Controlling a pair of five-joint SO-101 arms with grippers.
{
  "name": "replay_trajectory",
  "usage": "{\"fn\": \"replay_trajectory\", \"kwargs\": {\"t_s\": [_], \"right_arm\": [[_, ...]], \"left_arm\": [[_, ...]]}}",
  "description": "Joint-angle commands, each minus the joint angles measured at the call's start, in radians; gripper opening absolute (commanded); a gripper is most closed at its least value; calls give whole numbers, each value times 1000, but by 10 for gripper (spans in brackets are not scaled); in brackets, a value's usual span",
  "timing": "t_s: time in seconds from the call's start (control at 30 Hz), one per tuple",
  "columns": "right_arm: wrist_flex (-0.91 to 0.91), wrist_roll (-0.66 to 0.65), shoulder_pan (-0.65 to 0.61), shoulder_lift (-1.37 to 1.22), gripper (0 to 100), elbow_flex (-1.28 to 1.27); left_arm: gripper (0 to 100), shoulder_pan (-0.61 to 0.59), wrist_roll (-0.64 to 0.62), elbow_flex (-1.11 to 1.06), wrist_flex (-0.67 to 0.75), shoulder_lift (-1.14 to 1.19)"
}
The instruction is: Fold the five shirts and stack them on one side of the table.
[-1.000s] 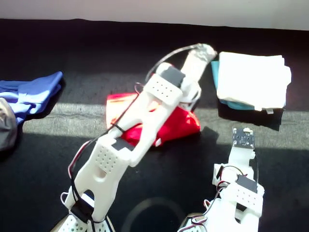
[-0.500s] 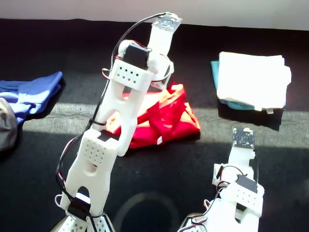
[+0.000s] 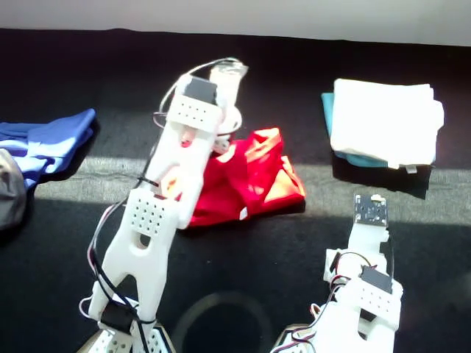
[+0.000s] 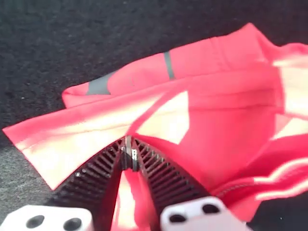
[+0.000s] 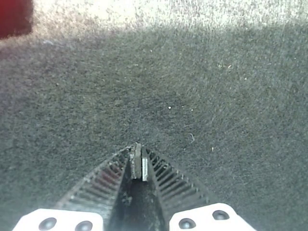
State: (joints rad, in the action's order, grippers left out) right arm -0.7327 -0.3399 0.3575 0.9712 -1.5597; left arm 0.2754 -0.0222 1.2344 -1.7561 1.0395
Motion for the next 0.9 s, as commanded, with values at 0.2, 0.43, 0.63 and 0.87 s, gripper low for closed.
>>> {"fn": "replay_trajectory", "kwargs": {"t_s": [0.2,0.43,0.63,0.87], "right_arm": [[25,9,10,2,6,-19],[27,9,15,2,6,-19],[27,9,15,2,6,-19],[27,9,12,2,6,-19]], "left_arm": [[13,272,11,-125,-12,-179],[13,334,49,-265,-12,-292],[13,240,51,-269,-9,-503],[14,-61,51,-272,0,-443]]}}
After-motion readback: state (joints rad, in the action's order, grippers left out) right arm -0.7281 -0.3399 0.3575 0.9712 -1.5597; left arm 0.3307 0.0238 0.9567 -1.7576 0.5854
